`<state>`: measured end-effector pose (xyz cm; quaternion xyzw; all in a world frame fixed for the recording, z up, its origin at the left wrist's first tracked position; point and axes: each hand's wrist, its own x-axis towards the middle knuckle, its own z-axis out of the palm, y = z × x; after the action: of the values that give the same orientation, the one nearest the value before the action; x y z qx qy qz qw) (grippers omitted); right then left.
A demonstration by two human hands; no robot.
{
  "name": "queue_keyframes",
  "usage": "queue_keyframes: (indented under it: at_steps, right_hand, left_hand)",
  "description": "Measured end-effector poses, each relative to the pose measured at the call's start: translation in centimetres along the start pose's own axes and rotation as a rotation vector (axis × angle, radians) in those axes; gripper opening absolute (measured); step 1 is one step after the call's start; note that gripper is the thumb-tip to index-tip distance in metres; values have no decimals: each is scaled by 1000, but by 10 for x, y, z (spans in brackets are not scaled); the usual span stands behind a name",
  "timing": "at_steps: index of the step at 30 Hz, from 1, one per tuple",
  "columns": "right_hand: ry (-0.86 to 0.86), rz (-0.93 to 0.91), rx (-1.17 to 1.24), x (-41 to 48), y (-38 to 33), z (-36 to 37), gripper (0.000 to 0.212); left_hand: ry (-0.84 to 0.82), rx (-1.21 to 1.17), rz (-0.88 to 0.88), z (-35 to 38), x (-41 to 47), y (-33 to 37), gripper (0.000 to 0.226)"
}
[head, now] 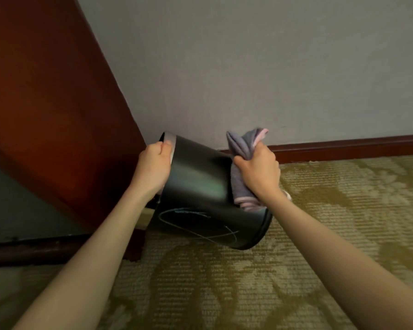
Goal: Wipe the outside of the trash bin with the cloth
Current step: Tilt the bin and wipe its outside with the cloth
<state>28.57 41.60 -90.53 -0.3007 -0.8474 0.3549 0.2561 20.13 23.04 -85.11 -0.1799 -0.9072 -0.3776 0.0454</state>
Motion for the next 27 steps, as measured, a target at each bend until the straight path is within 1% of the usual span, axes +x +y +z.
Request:
queue_keyframes:
  at_steps: [4, 9, 14, 16, 19, 23, 27]
  right_hand:
    - [-21, 90, -71, 3, 27, -11, 45]
    - [1, 182, -128, 3, 34, -19, 44]
    - [51, 252, -61, -2, 30, -18, 45]
    - [63, 241, 2, -3, 23, -17, 44]
    - [89, 160, 92, -5, 9, -14, 43]
    - [146, 72, 142, -15, 3, -13, 42]
    - [120, 45, 208, -16, 11, -17, 46]
  left_hand:
    - [3, -24, -5, -1, -5, -2, 43]
    - [-12, -39, 24, 4, -9, 12, 45]
    - [-27, -56, 69, 18, -14, 29, 44]
    - [-26, -42, 73, 25, -15, 38, 43]
    - [-15, -28, 67, 34, -12, 51, 39]
    - [-19, -36, 38, 38, -11, 59, 44]
    - [-53, -136, -37, 36, -11, 60, 44]
